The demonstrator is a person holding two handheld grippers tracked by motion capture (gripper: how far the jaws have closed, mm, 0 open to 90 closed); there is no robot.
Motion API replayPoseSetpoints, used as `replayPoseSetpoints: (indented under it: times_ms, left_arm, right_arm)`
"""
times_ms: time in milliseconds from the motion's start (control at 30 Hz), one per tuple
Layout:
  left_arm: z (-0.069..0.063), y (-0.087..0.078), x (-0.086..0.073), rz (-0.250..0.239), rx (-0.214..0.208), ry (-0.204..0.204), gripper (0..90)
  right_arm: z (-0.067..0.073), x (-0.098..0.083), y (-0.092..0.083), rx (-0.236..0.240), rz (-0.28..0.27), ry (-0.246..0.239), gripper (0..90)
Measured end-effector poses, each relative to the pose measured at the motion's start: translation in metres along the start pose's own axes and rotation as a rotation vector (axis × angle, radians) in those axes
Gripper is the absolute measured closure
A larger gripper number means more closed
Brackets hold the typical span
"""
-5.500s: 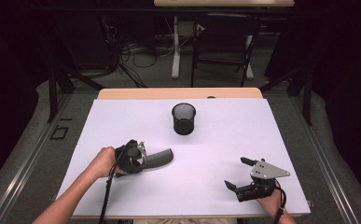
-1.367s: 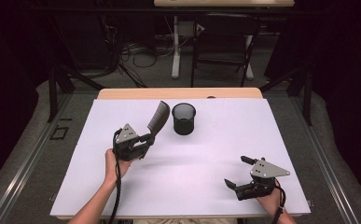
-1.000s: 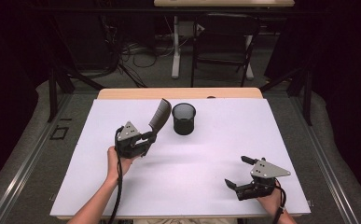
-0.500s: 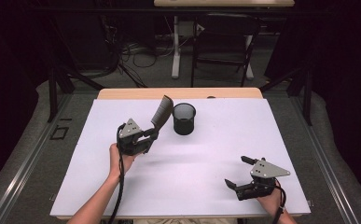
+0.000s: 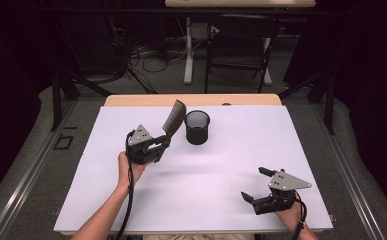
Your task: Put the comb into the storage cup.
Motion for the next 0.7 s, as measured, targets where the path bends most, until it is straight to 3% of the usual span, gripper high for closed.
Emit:
replayPoseSetpoints:
  times_ms: [700]
  left_arm:
    - [0.002, 0.007, 0.02, -0.039, -0.002, -0.005, 72.7]
  right_arm:
    - [0.0, 0.0, 0.0, 0.005, 0.0, 0.002, 0.0]
Point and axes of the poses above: each handheld gripper's, and its own axes: y roughly forward along the jaws, x roughly out of its top, z roughly to its left, the point moved 1 cm from there along y, roughly forward along the jaws, and after that the axes turned 2 degrees about -z, right-handed, at the moved point
